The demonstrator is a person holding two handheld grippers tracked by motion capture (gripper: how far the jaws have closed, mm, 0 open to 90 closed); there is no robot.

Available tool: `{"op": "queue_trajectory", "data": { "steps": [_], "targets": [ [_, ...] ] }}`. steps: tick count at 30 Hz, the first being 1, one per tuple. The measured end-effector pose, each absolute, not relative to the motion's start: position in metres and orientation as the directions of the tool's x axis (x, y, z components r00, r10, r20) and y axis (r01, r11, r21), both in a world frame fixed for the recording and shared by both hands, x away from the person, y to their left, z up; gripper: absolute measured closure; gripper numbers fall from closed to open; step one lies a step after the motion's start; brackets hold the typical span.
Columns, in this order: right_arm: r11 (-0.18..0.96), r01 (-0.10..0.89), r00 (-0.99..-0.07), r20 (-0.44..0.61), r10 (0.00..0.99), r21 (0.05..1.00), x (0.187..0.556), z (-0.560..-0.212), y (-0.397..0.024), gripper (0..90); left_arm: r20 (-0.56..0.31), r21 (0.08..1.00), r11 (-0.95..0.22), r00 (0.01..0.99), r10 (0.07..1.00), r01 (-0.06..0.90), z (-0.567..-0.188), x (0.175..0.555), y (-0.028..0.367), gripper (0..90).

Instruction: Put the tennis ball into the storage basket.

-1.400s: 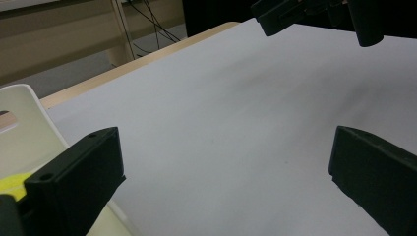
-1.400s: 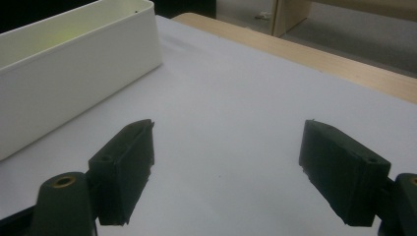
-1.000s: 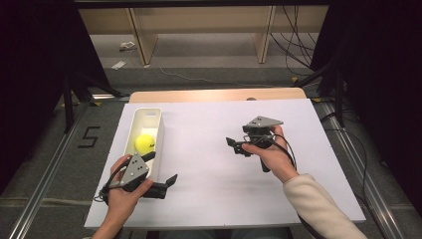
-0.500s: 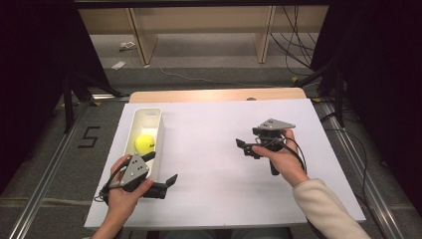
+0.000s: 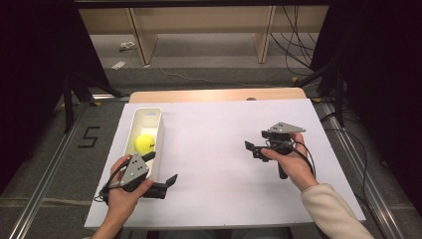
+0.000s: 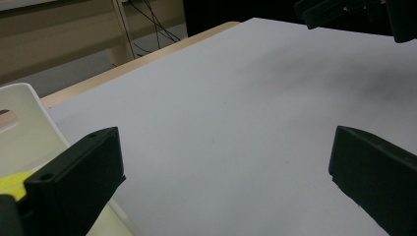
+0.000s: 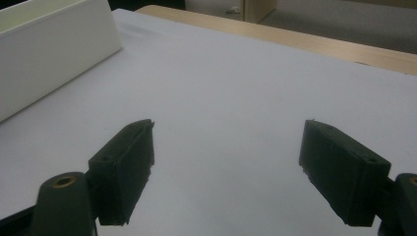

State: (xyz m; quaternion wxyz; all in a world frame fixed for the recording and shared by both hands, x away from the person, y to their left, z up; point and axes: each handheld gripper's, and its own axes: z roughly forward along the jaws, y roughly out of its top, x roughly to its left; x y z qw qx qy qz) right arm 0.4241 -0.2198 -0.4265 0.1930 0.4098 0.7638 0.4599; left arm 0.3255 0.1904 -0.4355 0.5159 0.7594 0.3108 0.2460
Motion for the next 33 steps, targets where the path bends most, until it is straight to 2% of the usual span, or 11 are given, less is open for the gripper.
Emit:
{"op": "queue_trajectory", "data": {
  "steps": [33],
  "targets": [
    [0.193,0.472,-0.529,0.101,0.843,0.86,0.387,-0.439,-0.27,21.7,0.055,0.936,-0.276,0.684,0.728,0.218,-0.435,0.325,0.19,0.0]
  ]
}}
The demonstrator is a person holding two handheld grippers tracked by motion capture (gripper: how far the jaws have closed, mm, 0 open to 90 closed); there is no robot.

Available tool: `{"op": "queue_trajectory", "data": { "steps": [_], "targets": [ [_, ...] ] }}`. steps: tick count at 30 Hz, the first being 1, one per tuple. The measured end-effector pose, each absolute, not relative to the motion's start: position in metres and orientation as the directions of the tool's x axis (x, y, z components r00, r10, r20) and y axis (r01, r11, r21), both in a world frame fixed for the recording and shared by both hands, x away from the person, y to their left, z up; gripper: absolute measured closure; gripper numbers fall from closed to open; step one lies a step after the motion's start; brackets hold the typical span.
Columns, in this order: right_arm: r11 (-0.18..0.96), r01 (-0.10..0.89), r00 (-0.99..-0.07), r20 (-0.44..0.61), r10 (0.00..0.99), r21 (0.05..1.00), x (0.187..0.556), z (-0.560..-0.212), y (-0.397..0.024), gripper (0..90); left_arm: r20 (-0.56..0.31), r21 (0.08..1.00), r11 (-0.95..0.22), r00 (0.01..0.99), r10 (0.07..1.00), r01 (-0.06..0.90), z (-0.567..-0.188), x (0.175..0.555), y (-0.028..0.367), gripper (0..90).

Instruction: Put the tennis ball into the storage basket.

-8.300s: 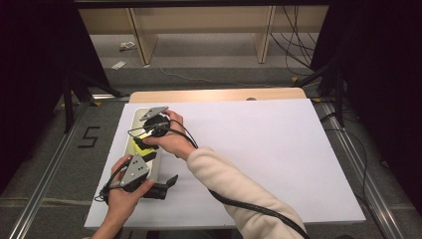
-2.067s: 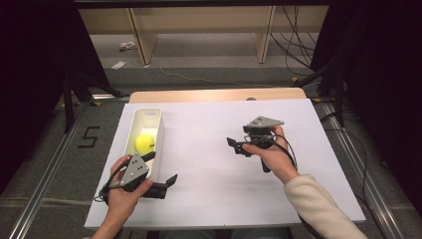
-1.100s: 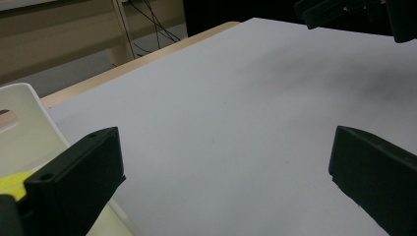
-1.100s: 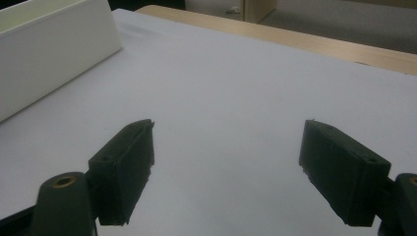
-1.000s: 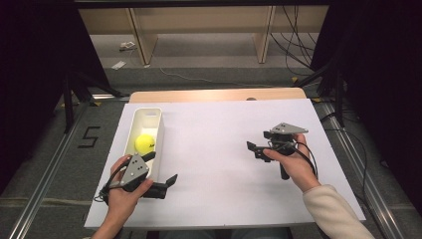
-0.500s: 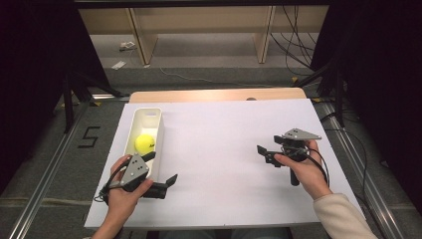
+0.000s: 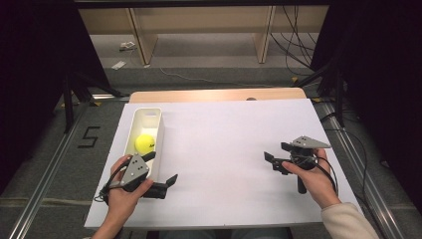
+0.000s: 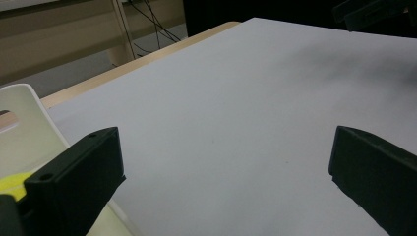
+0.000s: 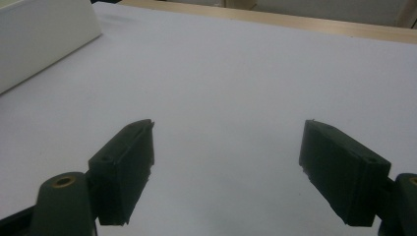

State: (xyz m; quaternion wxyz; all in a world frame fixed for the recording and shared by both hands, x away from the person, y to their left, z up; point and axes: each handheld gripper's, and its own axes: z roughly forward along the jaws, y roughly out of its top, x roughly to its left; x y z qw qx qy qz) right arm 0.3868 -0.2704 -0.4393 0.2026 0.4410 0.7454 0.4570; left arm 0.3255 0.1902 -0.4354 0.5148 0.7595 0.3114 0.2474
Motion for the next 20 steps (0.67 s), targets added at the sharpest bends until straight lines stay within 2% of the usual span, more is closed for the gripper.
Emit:
{"op": "queue_trajectory", "data": {
  "steps": [20],
  "targets": [
    [0.189,0.469,-0.533,0.105,0.84,0.863,0.3794,-0.4434,-0.2755,21.4,0.056,0.937,-0.277,0.687,0.724,0.215,-0.4348,0.3258,0.1904,0.0]
  ]
}}
